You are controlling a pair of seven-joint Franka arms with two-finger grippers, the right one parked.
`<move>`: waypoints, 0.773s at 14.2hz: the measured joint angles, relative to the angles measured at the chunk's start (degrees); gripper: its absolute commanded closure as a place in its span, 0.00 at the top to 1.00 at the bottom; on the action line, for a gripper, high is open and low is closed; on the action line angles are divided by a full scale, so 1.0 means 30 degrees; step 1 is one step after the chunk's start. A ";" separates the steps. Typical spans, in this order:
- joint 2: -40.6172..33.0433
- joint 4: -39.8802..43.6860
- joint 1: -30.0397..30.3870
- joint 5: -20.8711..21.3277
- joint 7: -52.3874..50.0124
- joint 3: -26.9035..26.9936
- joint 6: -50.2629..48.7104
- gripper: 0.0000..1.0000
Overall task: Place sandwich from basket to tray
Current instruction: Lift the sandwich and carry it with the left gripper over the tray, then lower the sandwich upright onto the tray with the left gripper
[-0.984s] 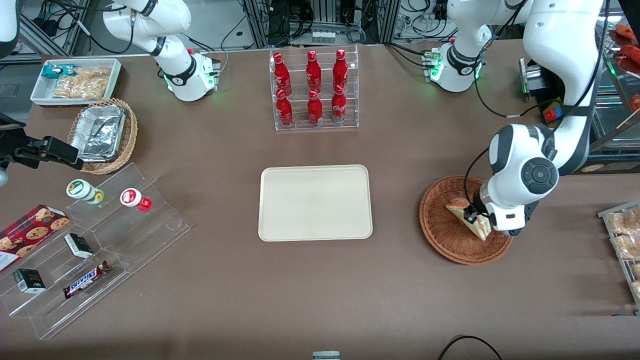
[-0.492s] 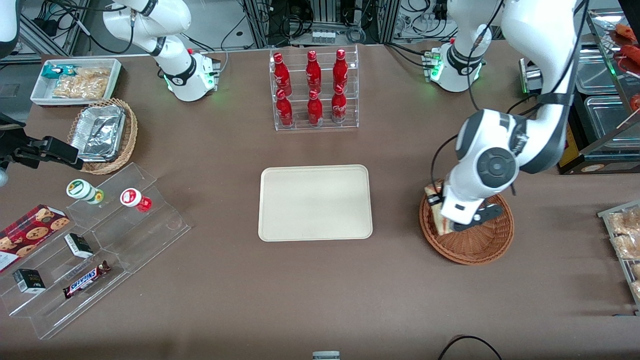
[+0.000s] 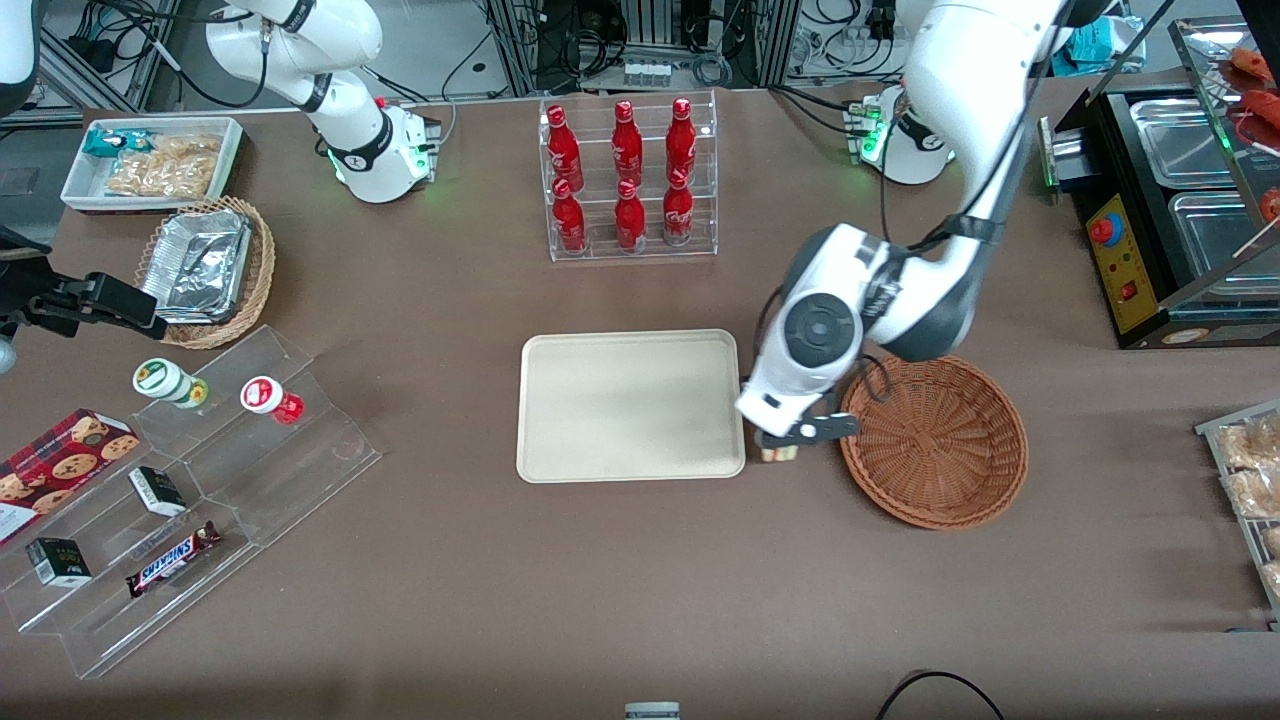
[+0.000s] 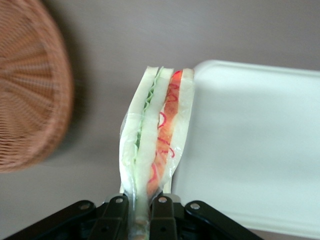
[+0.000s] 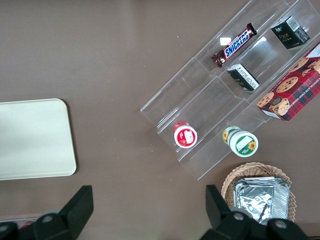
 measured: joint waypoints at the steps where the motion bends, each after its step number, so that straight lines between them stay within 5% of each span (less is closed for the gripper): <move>1: 0.0269 0.0293 -0.0491 -0.0379 0.0000 -0.0003 0.0230 0.07; 11: 0.2697 0.0838 -0.4808 -0.1544 -0.3424 0.0035 0.4709 0.07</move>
